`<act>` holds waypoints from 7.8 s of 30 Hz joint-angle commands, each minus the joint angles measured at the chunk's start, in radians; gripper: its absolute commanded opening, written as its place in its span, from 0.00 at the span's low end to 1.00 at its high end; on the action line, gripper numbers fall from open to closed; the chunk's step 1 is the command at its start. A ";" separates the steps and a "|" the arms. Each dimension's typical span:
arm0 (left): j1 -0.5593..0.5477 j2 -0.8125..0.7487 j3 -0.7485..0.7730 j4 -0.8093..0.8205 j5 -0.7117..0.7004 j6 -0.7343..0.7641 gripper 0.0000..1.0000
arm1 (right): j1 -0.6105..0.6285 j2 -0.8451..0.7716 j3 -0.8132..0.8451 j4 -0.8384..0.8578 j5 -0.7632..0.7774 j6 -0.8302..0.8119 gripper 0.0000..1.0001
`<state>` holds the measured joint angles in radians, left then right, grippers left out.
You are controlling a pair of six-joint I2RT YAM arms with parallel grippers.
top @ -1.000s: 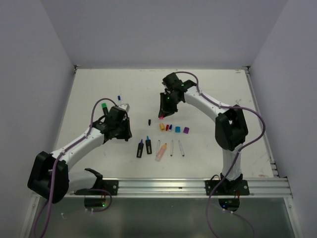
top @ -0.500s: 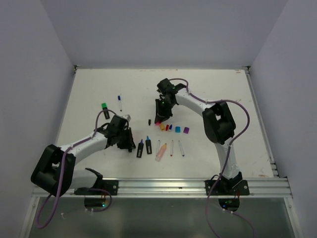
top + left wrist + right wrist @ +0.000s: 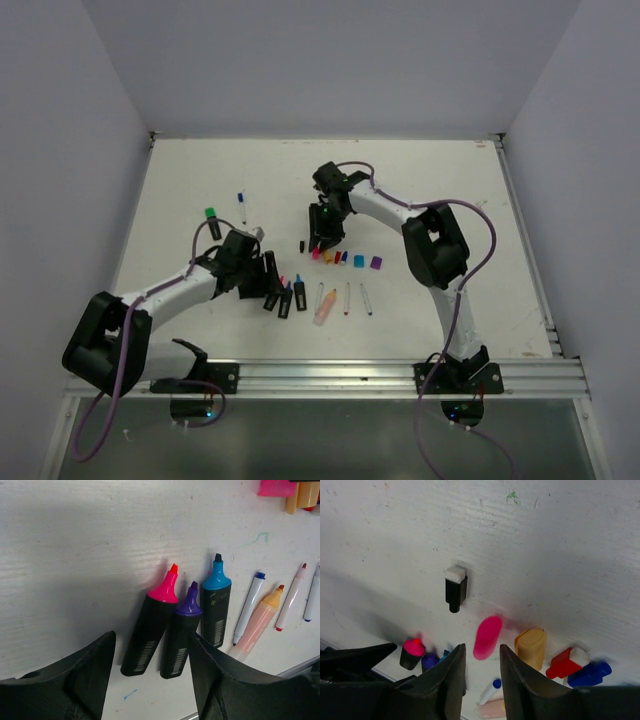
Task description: Open the pen caps
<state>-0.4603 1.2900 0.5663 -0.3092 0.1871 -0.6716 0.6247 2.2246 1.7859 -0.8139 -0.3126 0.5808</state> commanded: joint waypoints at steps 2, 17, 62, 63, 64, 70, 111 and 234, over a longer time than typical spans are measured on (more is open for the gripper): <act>0.000 -0.020 0.110 -0.067 -0.075 0.021 0.64 | 0.001 -0.040 0.036 -0.005 -0.002 -0.025 0.40; 0.189 0.330 0.743 -0.286 -0.363 0.217 0.68 | 0.001 -0.212 0.089 -0.142 0.026 -0.067 0.54; 0.259 0.842 0.880 -0.131 -0.403 0.343 0.00 | -0.082 -0.430 -0.146 -0.185 0.038 -0.108 0.54; 0.261 0.818 0.861 -0.125 -0.397 0.343 0.00 | -0.082 -0.436 -0.149 -0.182 0.037 -0.108 0.54; 0.259 0.804 0.850 -0.120 -0.399 0.346 0.00 | -0.080 -0.437 -0.155 -0.180 0.035 -0.108 0.54; 0.250 0.608 0.742 -0.122 -0.302 0.327 0.00 | -0.083 -0.460 -0.177 -0.142 0.014 -0.088 0.54; -0.051 -0.129 0.305 -0.172 0.023 0.230 0.00 | 0.047 -0.299 -0.172 0.312 -0.214 0.275 0.59; 0.038 0.140 0.179 -0.199 -0.232 0.099 0.20 | 0.009 0.021 0.116 -0.137 0.116 -0.050 0.20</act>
<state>-0.4267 1.4242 0.7559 -0.5358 -0.0517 -0.5591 0.6285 2.2383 1.8584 -0.9222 -0.2173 0.5545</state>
